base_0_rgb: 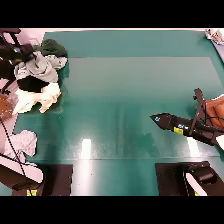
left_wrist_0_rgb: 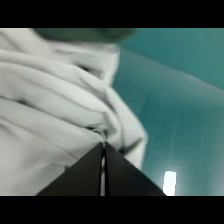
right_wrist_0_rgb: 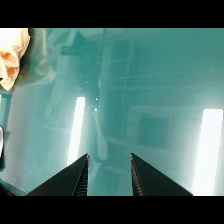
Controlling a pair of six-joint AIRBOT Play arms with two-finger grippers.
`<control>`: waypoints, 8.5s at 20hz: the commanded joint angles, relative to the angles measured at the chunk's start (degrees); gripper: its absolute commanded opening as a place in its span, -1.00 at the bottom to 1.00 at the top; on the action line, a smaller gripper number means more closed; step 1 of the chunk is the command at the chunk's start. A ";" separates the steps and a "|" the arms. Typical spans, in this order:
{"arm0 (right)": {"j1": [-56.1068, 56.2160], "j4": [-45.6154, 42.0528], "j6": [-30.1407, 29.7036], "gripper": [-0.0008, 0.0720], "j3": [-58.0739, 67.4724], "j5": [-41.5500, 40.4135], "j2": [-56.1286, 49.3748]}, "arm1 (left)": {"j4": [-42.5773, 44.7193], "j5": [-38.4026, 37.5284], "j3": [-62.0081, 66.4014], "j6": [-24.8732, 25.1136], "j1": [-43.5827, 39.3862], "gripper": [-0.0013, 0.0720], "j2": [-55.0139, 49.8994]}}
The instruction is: Fold the shirts.
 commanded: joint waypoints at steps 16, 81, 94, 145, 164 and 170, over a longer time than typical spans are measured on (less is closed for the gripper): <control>-32.39 -5.18 -3.04 -0.12 16.35 -19.47 0.02 | 3.82 -8.35 3.43 -22.21 -47.87 -0.90 22.60; -13.70 1.53 -12.70 0.10 11.61 12.31 -21.92 | 11.65 -1.99 -30.49 8.15 -32.06 -0.48 1.77; 3.74 1.11 -16.55 0.26 13.25 -11.63 -42.73 | 13.16 -14.38 -26.99 7.45 -32.09 -0.89 3.65; -14.93 -23.41 -4.61 -0.92 16.50 49.92 -7.80 | 23.87 -37.03 -55.17 -22.32 -24.52 -0.89 46.49; -14.95 -18.16 -5.25 0.08 25.22 12.02 -11.80 | 26.51 -20.50 -62.93 -22.47 -24.52 0.56 55.69; -14.95 -16.02 -10.23 0.08 35.91 20.81 -31.58 | 30.95 -18.32 -62.88 -20.04 -24.50 0.56 46.86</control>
